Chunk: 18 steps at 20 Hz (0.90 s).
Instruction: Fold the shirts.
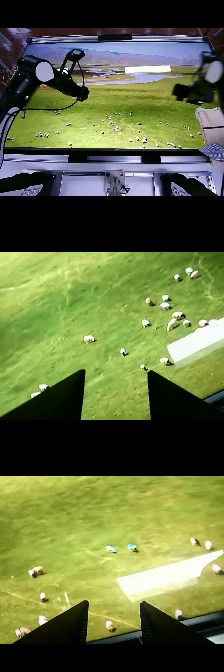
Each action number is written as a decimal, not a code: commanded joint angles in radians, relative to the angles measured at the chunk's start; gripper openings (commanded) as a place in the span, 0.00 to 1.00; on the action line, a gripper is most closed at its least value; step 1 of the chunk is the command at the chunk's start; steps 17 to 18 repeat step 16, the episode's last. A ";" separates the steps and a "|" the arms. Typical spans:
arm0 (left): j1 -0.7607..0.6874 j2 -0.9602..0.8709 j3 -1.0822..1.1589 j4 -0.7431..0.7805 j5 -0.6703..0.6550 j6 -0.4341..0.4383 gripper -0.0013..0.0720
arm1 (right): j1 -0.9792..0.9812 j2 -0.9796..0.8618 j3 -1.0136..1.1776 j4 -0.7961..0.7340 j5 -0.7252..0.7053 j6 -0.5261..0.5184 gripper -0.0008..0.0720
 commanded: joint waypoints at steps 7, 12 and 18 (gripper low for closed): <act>-0.004 -0.046 -0.001 0.013 -0.071 -0.034 0.69 | 0.320 -0.098 -0.028 -0.001 -0.037 -0.085 0.63; -0.007 -0.046 -0.001 0.014 -0.072 -0.033 0.69 | 0.325 -0.098 -0.028 -0.005 -0.038 -0.085 0.63; -0.006 -0.046 -0.001 0.014 -0.071 -0.033 0.69 | 0.325 -0.098 -0.028 -0.005 -0.039 -0.085 0.63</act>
